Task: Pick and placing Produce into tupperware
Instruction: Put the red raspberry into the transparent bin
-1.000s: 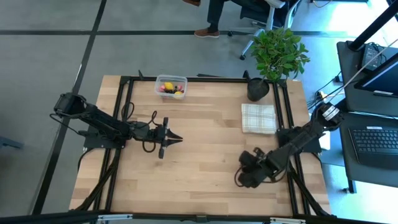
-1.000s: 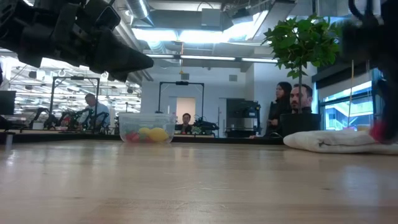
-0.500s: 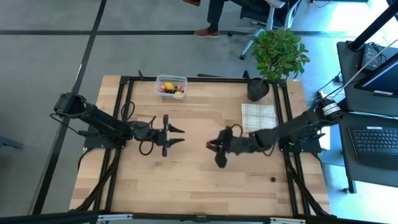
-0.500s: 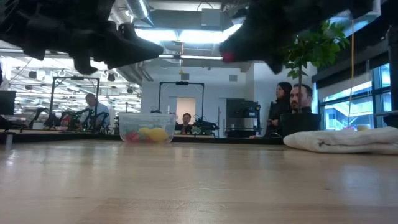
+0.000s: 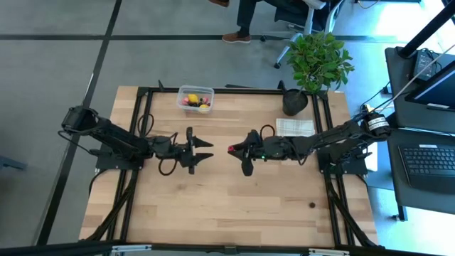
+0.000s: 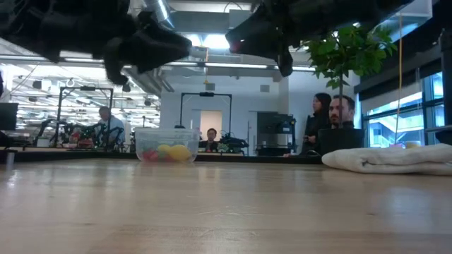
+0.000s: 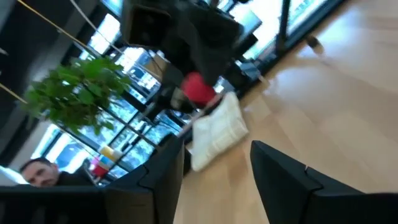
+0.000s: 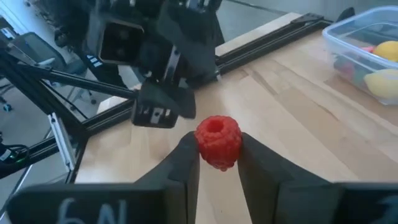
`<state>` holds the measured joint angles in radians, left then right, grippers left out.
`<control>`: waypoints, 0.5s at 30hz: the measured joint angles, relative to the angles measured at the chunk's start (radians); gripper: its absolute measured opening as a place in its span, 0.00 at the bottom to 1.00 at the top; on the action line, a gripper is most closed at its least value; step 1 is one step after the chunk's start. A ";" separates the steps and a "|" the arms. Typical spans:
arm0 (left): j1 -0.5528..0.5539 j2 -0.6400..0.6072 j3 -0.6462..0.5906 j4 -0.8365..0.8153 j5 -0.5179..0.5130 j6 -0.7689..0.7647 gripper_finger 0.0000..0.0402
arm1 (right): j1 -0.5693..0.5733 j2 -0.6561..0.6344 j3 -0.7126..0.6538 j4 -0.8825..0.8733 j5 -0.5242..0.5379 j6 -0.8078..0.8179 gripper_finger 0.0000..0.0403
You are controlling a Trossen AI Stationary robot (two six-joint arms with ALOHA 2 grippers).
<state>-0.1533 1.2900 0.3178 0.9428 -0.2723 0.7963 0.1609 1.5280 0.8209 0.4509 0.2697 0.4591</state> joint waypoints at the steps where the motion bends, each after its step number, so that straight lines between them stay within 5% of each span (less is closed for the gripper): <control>1: 0.004 0.000 0.015 0.000 0.001 0.001 0.44 | -0.003 0.000 0.000 0.002 -0.005 0.001 0.23; 15: 0.047 0.067 0.210 -0.200 0.061 0.002 0.46 | -0.008 0.006 0.001 0.018 -0.010 -0.023 0.23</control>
<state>-0.1066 1.3567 0.5275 0.7424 -0.2115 0.7986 0.1532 1.5345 0.8219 0.4691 0.2592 0.4362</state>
